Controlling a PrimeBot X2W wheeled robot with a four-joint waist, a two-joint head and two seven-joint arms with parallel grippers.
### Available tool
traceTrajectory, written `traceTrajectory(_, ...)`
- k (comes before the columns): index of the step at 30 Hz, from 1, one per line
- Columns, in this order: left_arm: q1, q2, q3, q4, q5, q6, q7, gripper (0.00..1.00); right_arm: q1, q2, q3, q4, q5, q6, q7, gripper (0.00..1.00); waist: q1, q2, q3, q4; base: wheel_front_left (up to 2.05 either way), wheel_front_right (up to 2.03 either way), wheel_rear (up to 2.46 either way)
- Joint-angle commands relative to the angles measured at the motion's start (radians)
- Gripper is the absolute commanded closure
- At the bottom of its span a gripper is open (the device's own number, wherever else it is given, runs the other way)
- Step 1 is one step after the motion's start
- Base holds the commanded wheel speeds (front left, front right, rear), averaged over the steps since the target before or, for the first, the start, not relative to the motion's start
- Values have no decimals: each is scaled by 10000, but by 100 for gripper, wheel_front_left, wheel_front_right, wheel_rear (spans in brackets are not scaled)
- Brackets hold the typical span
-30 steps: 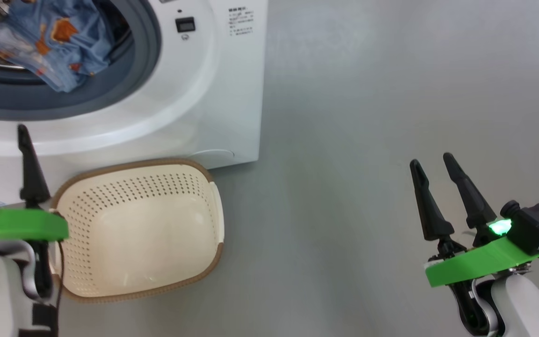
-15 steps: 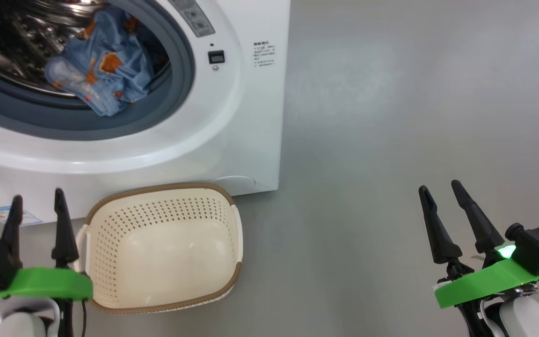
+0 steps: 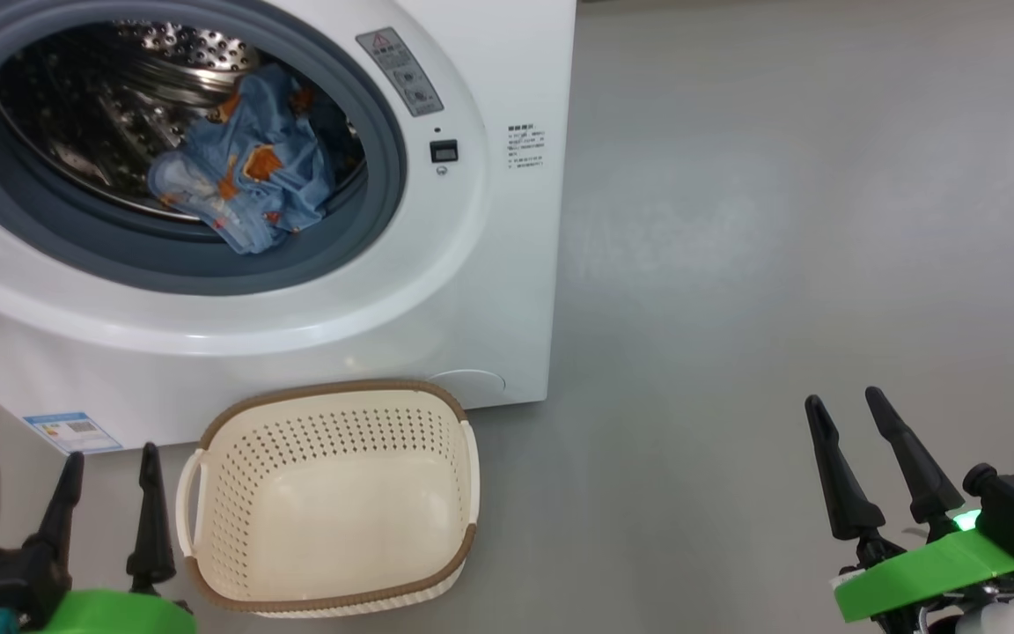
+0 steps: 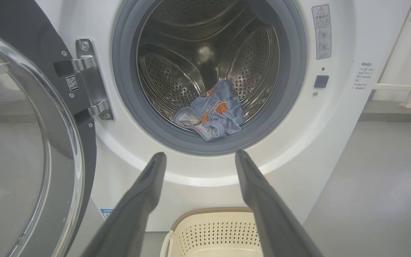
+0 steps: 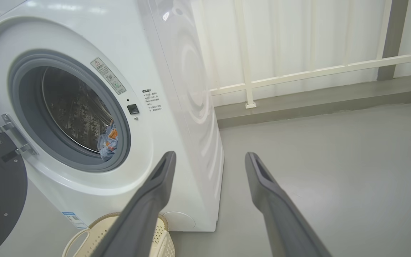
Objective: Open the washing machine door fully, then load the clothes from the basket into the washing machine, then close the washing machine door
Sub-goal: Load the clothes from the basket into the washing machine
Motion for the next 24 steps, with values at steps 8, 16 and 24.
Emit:
traceTrajectory(8,708,87,272,-599,-193,4,-53,0,412,-207,-1,-219,88,58,-78,0,0,0,-533,83,0,0,0)
traceTrajectory(16,1018,20,264,-787,-286,4,-53,0,618,-193,-110,-259,70,58,-78,0,0,0,-703,105,0,0,0)
traceTrajectory(24,1054,35,258,-838,-342,4,-53,0,649,-221,-151,-297,60,58,-78,0,0,0,-720,122,0,0,0)
